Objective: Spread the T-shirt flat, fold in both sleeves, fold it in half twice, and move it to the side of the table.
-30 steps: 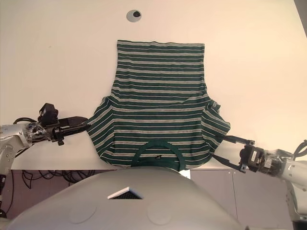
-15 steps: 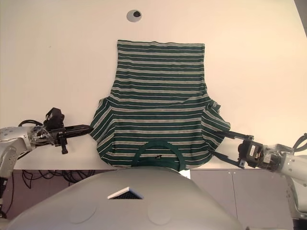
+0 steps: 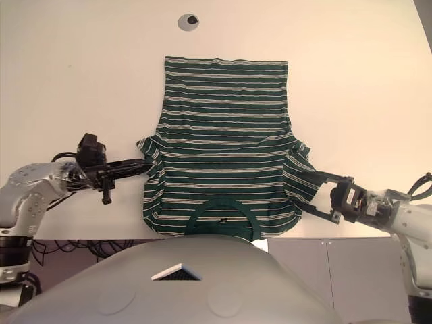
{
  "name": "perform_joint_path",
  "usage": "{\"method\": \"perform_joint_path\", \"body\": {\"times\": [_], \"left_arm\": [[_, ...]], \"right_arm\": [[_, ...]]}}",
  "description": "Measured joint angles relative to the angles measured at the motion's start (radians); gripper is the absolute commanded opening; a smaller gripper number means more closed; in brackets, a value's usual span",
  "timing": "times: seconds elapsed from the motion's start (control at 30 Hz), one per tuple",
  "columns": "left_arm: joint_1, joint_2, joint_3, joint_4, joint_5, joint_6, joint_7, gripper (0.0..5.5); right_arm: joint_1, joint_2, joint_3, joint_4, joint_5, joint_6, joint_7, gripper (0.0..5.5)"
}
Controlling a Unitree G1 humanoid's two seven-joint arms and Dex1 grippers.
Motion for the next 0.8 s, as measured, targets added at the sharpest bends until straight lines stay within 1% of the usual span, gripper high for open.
{"method": "perform_joint_path", "body": {"times": [0.13, 0.37, 0.4, 0.47, 0.57, 0.67, 0.7, 0.73, 0.8], "left_arm": [[-0.031, -0.042, -0.056, -0.022, 0.005, 0.014, 0.018, 0.01], [-0.087, -0.117, -0.128, -0.028, 0.020, 0.047, 0.083, 0.01], [-0.091, -0.124, -0.141, -0.022, 0.028, 0.050, 0.090, 0.17], [-0.098, -0.137, -0.163, -0.015, 0.056, 0.050, 0.109, 0.30], [-0.100, -0.139, -0.170, -0.014, 0.075, 0.049, 0.125, 0.73], [-0.102, -0.141, -0.177, -0.017, 0.075, 0.059, 0.128, 1.22], [-0.101, -0.140, -0.177, -0.024, 0.075, 0.067, 0.129, 1.28], [-0.101, -0.140, -0.177, -0.036, 0.073, 0.070, 0.131, 1.45], [-0.099, -0.140, -0.177, -0.057, 0.069, 0.081, 0.135, 1.72]], "right_arm": [[-0.056, 0.006, -0.008, 0.044, 0.017, 0.089, -0.066, 2.87], [-0.051, 0.026, -0.085, 0.044, 0.266, 0.441, -0.130, 2.87], [-0.044, 0.034, -0.088, 0.044, 0.291, 0.493, -0.132, 2.87], [-0.009, 0.034, -0.097, 0.038, 0.343, 0.593, -0.127, 2.87], [0.013, 0.034, -0.128, 0.012, 0.397, 0.703, -0.135, 2.87], [0.006, 0.029, -0.139, -0.002, 0.405, 0.803, -0.168, 2.87], [0.004, 0.016, -0.140, -0.001, 0.405, 0.834, -0.172, 2.87], [-0.002, -0.006, -0.146, 0.001, 0.403, 0.856, -0.176, 2.87], [-0.028, -0.006, -0.154, 0.012, 0.403, 0.883, -0.180, 2.87]]}}
